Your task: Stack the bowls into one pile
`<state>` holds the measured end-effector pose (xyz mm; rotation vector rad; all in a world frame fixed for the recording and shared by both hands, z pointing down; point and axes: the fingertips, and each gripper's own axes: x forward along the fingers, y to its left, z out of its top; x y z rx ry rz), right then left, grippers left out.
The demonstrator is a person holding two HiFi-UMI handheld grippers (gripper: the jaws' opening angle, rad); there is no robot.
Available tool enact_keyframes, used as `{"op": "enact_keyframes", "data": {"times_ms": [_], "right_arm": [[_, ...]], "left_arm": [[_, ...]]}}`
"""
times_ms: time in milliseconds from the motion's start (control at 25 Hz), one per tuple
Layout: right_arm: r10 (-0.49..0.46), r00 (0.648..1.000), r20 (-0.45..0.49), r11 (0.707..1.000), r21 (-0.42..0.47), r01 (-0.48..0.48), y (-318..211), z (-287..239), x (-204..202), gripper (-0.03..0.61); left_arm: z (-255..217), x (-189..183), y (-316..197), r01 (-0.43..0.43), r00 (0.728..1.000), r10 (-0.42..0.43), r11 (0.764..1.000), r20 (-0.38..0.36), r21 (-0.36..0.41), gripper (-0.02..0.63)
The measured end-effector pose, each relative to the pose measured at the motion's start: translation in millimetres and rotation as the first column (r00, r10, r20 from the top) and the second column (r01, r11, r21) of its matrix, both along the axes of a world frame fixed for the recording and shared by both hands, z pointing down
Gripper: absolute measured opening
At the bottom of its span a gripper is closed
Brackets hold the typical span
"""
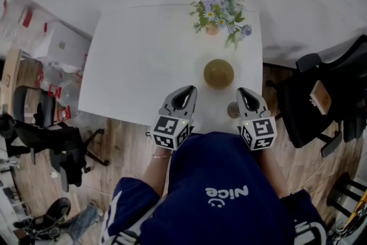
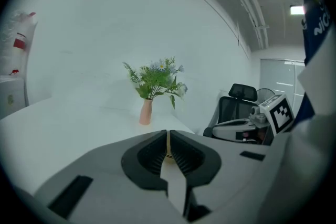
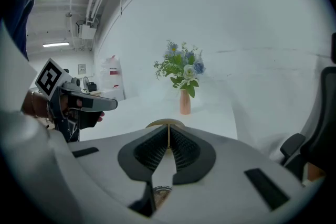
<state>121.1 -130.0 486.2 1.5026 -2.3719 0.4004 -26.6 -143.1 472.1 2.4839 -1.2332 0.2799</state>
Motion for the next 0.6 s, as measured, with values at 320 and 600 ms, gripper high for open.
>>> {"op": "enact_keyframes", "data": {"times_ms": [320,600], "right_arm": [[-0.014,1.0,-0.015,1.0,0.015,0.015,8.9,-5.3,-7.8,0.021],[-0.035,0.998,-0.061,0.999,0.037,0.038,11.4,-6.5,-15.7,0.021]], "left_arm": [[3.7,-3.3,16.0,0.021,0.999,-0.022,1.0,-0.026,-0.021,0.017],[-5.3,-3.6,17.6,0.042,0.997,-0.042,0.999,-0.071,0.009,0.017]]}}
